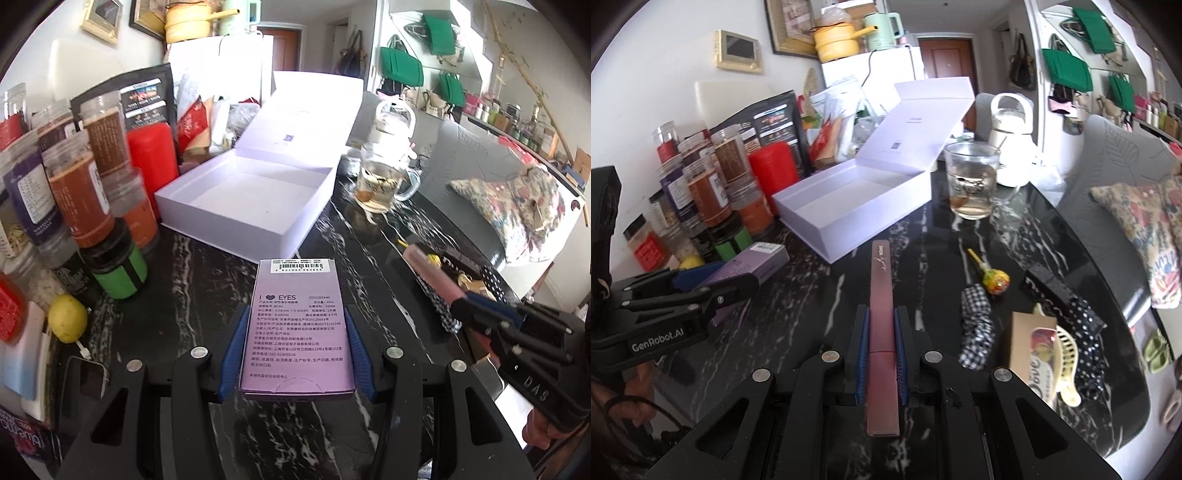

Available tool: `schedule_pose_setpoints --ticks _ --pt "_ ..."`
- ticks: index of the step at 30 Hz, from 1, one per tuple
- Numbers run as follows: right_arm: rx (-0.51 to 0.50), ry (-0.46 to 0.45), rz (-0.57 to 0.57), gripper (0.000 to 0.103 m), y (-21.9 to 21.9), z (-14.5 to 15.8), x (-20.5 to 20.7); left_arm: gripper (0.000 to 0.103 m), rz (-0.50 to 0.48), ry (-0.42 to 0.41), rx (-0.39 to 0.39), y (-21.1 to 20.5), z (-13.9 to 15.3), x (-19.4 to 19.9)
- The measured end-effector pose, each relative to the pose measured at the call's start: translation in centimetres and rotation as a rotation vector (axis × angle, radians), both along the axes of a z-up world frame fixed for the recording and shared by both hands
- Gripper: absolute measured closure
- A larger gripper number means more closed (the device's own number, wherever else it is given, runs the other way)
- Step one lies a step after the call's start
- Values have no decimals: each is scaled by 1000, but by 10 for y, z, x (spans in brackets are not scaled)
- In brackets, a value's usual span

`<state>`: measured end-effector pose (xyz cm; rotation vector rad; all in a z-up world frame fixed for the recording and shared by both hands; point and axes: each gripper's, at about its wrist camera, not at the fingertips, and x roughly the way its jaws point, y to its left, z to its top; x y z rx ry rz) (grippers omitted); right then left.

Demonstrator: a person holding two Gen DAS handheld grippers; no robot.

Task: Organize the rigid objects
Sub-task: 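Carry the purple box and pink tube toward the open white box with both tools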

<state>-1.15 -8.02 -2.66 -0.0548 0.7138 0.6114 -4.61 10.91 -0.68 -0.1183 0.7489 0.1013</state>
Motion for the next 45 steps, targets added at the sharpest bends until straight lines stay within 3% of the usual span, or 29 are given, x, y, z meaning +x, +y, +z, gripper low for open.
schedule_pose_setpoints --ticks 18,45 --pt "-6 -29 93 90 51 17 30 53 28 -29 3 34 13 40" --pt "4 -80 82 90 100 52 102 53 39 -80 12 77 32 130"
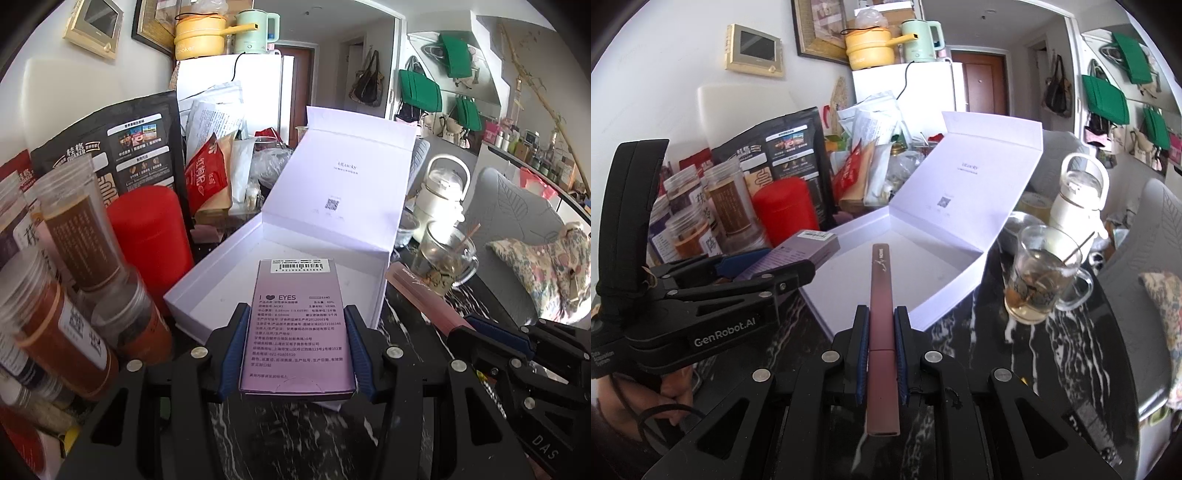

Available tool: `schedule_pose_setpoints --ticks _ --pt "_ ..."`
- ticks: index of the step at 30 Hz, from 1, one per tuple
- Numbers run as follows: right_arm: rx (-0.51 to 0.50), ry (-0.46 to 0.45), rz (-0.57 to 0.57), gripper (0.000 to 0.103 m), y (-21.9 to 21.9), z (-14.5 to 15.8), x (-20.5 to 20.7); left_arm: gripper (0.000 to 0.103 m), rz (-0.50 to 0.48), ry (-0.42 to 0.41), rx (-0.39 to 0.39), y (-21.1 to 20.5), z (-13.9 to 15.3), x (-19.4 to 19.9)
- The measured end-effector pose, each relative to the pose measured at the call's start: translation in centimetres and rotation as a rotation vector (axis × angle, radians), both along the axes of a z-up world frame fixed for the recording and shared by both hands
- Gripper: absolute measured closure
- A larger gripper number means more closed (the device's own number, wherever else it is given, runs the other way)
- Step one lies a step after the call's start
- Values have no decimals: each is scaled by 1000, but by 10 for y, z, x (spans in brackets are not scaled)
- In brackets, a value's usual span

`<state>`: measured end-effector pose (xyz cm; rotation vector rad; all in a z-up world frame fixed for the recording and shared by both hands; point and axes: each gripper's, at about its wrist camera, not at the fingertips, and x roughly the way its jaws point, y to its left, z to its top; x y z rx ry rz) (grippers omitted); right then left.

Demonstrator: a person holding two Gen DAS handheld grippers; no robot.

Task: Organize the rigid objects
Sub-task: 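Carry the purple box and pink tube toward the open white box with both tools, then lower the purple box and pink tube into the white box and open both tools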

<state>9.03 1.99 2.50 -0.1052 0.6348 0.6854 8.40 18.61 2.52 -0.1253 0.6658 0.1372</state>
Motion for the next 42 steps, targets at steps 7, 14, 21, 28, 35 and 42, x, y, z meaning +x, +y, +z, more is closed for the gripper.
schedule_pose_setpoints --ticks 7,14,21,28,35,42 --pt "27 -18 -26 90 13 8 30 53 36 -18 -12 16 5 31" --pt "33 -6 -31 90 30 7 60 53 66 5 -26 31 -2 66" --pt "13 9 -38 90 49 -3 89 53 75 76 -43 44 -23 98" --pt "-12 57 -41 90 64 -25 112 53 82 163 -50 56 -51 113" --pt "-37 97 -24 90 79 -50 125 53 83 207 -56 62 -70 122" --pt "-24 149 -20 90 80 -69 134 53 65 243 -81 65 -86 131"
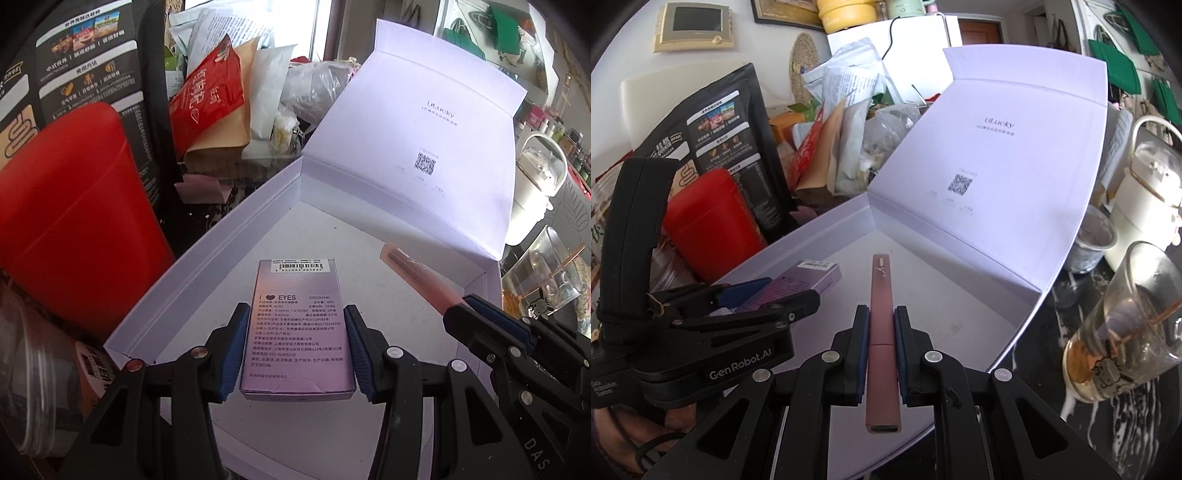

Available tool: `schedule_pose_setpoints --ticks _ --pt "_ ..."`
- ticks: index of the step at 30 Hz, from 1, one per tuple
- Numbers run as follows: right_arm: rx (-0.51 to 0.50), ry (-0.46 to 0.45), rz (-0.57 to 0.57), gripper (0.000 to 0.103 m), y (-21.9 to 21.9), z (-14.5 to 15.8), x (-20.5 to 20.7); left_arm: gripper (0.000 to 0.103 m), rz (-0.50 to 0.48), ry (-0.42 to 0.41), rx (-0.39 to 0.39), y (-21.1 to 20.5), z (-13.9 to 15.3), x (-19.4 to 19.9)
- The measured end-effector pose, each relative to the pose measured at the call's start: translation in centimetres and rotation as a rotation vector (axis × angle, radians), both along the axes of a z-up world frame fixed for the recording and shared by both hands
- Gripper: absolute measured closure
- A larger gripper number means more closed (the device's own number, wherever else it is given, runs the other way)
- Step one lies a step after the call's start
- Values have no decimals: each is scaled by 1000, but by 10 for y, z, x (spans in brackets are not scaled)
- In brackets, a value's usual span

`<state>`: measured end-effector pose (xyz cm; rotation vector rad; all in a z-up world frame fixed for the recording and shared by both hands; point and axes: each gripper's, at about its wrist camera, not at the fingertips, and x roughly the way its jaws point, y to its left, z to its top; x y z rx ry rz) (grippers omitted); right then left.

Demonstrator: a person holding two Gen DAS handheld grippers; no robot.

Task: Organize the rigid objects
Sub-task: 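Lower the purple box and pink tube into the white box and open both tools, then withdraw both tools from the white box back over the table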

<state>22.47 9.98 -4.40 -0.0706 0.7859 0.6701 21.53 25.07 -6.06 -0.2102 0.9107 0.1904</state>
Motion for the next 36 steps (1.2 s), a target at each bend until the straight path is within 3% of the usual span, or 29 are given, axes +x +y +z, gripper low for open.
schedule_pose_setpoints --ticks 9,12,14,17,19,21,36 --pt "-82 22 -17 87 5 -17 4 53 0 59 57 -8 -15 12" --pt "-79 38 -33 76 1 -20 5 53 5 89 47 -9 -20 17" --pt "-79 34 -44 75 -4 -19 6 53 1 89 63 -12 -18 18" --pt "-74 35 -64 75 -11 -18 6 46 7 78 66 -14 -14 16" --pt "-71 38 -71 76 -14 -17 5 29 7 80 72 -14 -11 16" --pt "-75 30 -76 76 -15 -14 3 22 8 69 80 -15 -7 14" --pt "-77 -40 -65 76 -27 21 -26 22 23 -15 97 -29 35 -26"
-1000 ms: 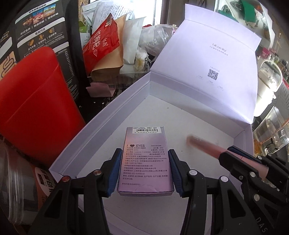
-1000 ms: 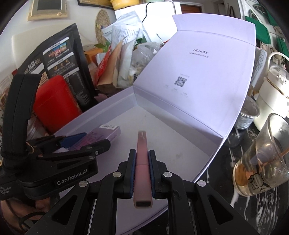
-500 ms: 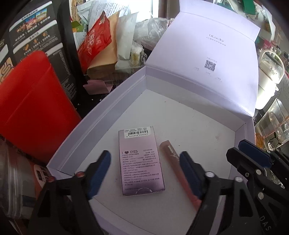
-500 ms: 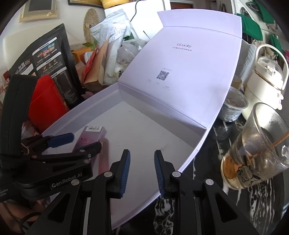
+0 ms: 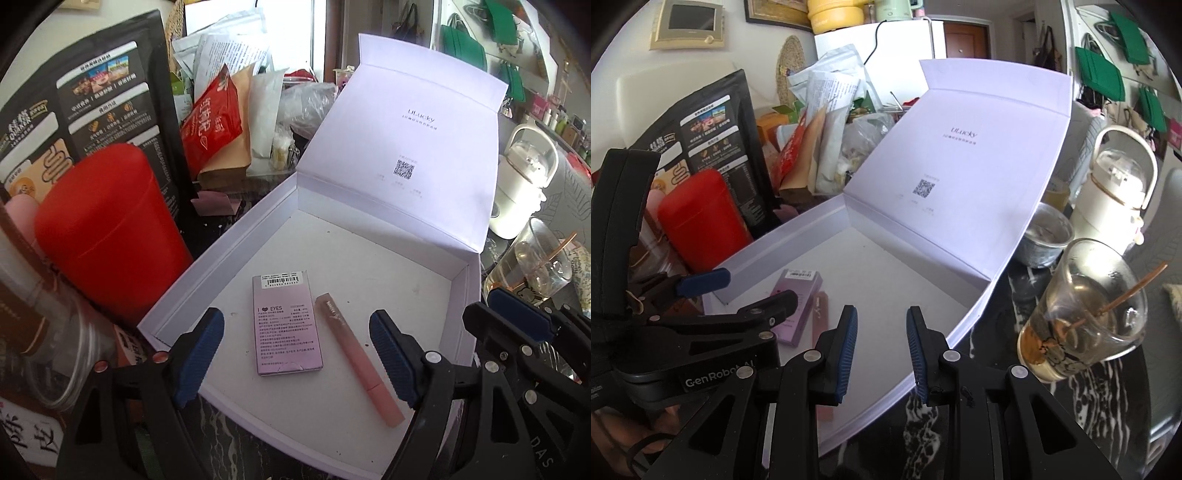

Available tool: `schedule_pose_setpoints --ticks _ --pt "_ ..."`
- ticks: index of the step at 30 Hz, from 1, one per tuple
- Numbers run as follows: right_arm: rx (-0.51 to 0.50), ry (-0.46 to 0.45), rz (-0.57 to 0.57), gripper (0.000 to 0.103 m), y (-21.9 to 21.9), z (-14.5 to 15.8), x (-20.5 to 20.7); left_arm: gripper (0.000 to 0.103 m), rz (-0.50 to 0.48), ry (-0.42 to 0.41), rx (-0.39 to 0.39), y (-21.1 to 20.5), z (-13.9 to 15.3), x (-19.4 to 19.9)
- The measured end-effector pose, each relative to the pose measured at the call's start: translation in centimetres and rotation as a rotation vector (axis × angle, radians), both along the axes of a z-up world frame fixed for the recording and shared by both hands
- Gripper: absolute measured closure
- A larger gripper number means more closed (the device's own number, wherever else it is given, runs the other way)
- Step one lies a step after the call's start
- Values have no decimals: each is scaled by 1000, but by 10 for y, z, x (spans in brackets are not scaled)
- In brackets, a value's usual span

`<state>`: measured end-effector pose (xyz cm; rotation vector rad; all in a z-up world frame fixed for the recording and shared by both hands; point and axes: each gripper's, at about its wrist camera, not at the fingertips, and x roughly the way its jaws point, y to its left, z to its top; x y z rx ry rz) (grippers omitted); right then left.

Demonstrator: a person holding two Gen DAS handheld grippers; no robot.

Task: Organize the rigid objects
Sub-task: 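Withdraw both tools from the white box back over the table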

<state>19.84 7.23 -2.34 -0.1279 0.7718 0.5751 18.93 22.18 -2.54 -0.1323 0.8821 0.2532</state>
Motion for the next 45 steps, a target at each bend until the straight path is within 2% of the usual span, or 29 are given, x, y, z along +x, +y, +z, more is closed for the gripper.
schedule_pose_setpoints --ticks 5,7,12,14,15,18,19,26,30,32,35,45 --pt "3 -16 -13 76 -10 11 -10 22 0 -27 2 -5 10 -16" --pt "6 -24 -19 71 -14 14 -14 22 3 -36 6 -8 14 -22" --pt "12 -45 -32 69 -30 23 -26 21 -2 -55 8 -17 26 -38" --pt "17 -55 -31 65 -35 28 -32 21 -1 -70 13 -20 31 -44" --pt "20 -62 -32 62 -38 30 -35 19 -2 -77 15 -22 33 -47" --pt "28 -77 -35 59 -45 37 -44 2 -8 -98 26 -28 42 -57" --pt "29 -82 -36 57 -46 39 -46 1 -9 -106 30 -30 44 -62" --pt "40 -108 -48 47 -60 52 -65 1 -9 -134 55 -37 60 -83" --pt "43 -120 -64 36 -69 58 -74 1 -8 -152 70 -42 69 -95" --pt "44 -132 -74 34 -74 62 -81 1 -6 -161 81 -45 73 -102" --pt "48 -147 -86 24 -83 68 -90 1 -5 -177 84 -49 79 -110" --pt "62 -156 -127 19 -112 81 -117 1 -52 -203 95 -71 90 -135"
